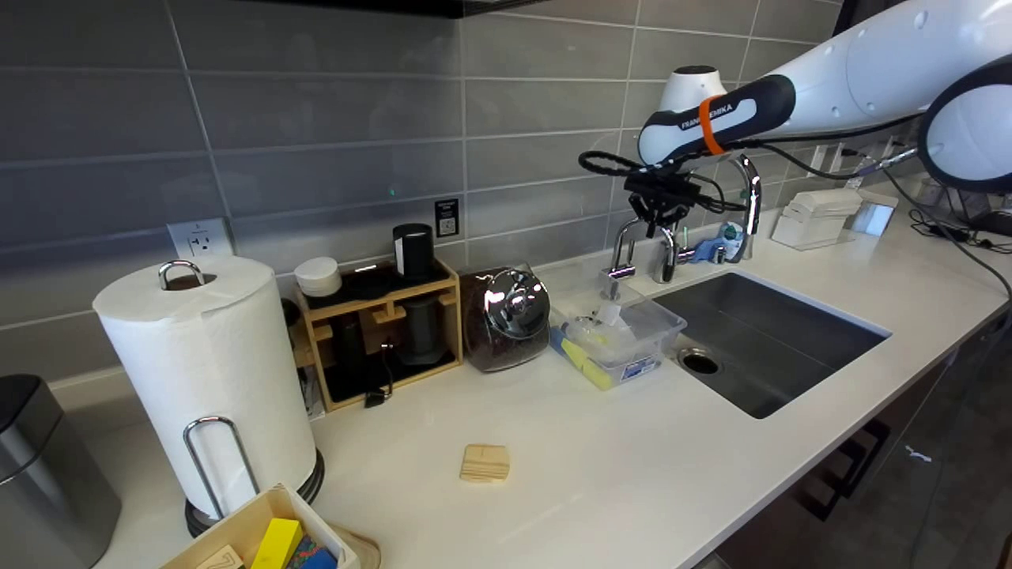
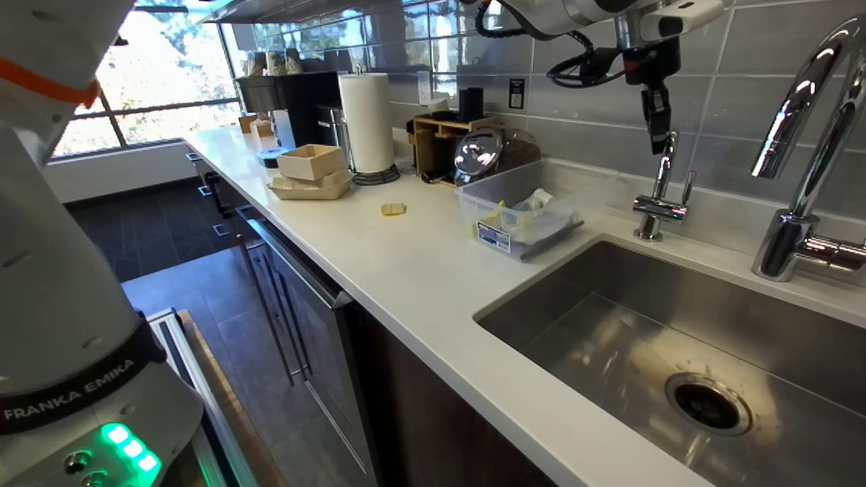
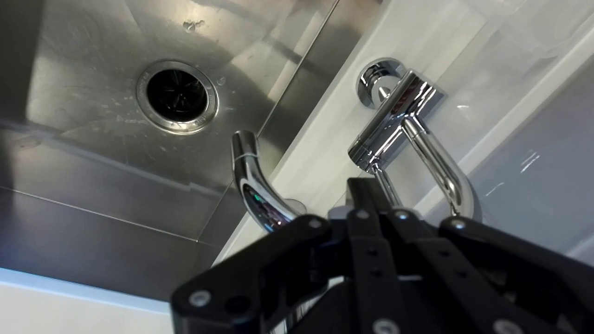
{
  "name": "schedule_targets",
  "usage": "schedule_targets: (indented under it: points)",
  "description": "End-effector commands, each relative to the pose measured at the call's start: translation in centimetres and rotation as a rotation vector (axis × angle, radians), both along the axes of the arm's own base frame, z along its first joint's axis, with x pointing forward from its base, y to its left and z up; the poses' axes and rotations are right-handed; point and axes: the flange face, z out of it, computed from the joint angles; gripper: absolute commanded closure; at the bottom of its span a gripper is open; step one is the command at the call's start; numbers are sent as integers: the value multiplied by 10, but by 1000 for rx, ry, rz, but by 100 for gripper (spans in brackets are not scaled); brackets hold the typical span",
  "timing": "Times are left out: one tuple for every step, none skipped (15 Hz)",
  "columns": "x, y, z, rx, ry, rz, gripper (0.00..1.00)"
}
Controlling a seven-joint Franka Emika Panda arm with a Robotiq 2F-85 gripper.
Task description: Push the left faucet head to the right
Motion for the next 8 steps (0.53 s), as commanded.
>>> schedule_targets:
  points:
    - [17,-25,-5,-30,-40,-2,100]
    - [20,-28,-5,-37,-49,2,100]
    - [22,-30,-5,-49,-62,11,100]
    - [24,-33,-5,-56,-65,12,100]
    - [25,-34,-6,-57,-66,15,100]
    - [27,-36,-7,-61,-66,16,100]
    - [28,-37,-8,-64,-67,18,100]
    - [29,-38,-8,-68,-70,19,100]
